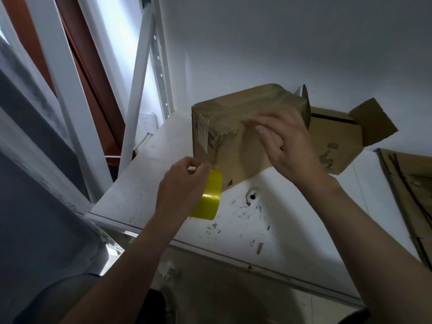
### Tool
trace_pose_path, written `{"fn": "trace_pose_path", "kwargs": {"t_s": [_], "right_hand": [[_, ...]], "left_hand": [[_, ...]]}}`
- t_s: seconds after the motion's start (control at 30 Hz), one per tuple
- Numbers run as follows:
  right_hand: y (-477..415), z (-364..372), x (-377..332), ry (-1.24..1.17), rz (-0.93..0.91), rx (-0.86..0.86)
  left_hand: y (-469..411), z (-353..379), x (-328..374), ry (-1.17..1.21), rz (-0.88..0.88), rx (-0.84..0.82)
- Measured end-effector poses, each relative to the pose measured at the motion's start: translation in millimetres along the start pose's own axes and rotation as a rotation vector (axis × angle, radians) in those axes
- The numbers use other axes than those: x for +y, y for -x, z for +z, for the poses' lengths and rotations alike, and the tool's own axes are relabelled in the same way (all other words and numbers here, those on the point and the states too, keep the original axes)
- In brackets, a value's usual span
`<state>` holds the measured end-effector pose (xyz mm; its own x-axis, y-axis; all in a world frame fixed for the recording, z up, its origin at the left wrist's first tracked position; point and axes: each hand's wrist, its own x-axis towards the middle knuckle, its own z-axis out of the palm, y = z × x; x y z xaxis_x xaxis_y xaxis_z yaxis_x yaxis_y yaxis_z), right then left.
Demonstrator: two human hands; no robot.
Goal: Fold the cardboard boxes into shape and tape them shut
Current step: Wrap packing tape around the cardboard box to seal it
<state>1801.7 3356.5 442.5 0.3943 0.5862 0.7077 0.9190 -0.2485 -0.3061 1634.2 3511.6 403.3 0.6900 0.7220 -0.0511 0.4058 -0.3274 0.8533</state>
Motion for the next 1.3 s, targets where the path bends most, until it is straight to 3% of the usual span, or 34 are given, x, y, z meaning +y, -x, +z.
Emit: {"fn": "trace_pose_path", "kwargs": {"t_s": [0.2, 0.4, 0.7, 0.83, 0.97, 1.2, 1.3], "right_hand": [[-32.2, 37.7, 3.4, 0.110, -0.157, -0.241], [-34.5, 62.7, 16.7, 0.024, -0.174, -0.109], [-32.7, 43.7, 17.5, 0.095, -0.108, -0.392], [-26.9, 59.5, -10.3, 0.186, 0.073, -0.213], [-15.8, 80.5, -29.2, 0.251, 0.127, -0.053], [-20.1, 75.8, -38.3, 0.356, 0.168, -0.094], [-21.8, 78.2, -45.1, 0.376, 0.215, -0.035]], "left_hand": [[-3.2, -8.0, -5.0, -0.011, -0.007, -0.002], [-9.9, -12.8, -7.0, 0.024, 0.023, 0.040], [-13.5, -11.5, -7.7, 0.017, 0.042, 0.037], [-13.8, -9.4, -10.8, 0.001, 0.056, 0.029], [-17.4, -8.3, -14.8, -0.004, 0.063, 0.025], [-18.1, -6.6, -17.8, -0.028, 0.057, 0.024], [-17.1, -5.7, -16.5, -0.025, 0.061, 0.007]]}}
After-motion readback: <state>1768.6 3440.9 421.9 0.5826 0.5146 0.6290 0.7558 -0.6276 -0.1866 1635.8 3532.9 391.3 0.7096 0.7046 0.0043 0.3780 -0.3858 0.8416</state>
